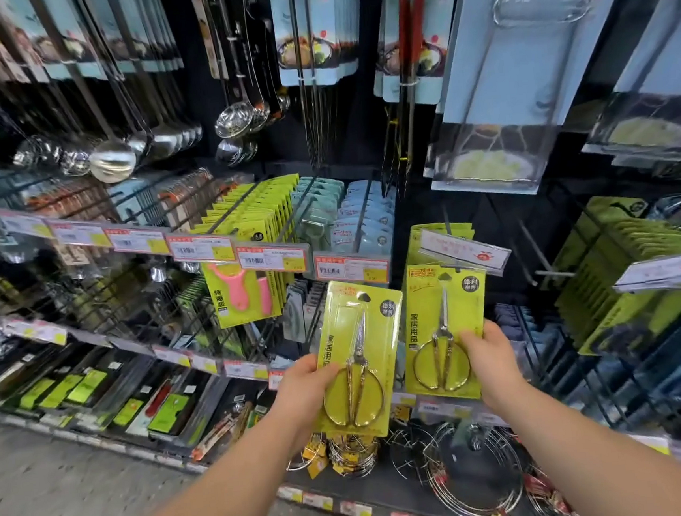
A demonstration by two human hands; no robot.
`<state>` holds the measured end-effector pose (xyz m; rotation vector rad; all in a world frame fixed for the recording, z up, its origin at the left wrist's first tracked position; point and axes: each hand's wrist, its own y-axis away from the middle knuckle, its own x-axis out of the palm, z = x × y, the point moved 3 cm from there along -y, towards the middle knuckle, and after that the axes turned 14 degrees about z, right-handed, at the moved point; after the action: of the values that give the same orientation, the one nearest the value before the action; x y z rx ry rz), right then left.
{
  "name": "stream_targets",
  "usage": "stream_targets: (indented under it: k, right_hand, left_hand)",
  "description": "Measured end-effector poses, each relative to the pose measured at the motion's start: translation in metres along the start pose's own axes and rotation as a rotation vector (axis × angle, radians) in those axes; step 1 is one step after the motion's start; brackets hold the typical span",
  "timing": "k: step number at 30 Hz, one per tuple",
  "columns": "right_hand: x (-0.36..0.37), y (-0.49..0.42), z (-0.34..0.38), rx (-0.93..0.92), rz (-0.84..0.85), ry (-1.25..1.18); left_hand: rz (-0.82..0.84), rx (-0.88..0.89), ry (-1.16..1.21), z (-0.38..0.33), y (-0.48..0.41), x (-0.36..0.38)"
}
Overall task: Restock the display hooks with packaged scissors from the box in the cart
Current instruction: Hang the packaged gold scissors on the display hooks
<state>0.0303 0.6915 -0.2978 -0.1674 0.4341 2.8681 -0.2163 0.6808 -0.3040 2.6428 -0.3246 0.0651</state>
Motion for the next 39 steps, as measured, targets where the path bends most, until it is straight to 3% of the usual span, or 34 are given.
stream_targets:
  k: [10,30,35,37,39]
  right_hand:
    - [-0.003,-0.004,-0.003,-0.045,-0.064,-0.033]
    - [-0.011,-0.061,0.008,0.163,0.026,0.037]
    - [-0.016,-0.038,0.009,0.115,-0.068,0.138]
    - [-0.013,-0.021,0.008,0.072,0.05,0.184]
    - [-0.004,0.0,0.005,0.128,0.286,0.09]
  left_hand:
    - [0.018,0.001,0.01,0.0,-0.014,-0.003]
    - [0.111,-0.013,0.017,0.006,-0.014,0.005]
    - [0.146,-0.005,0.006,0.001,-0.015,0.017]
    - [0.169,-0.014,0.009,0.0,-0.017,0.025]
    - [0.183,-0.023,0.009,-0.001,-0.021,0.036]
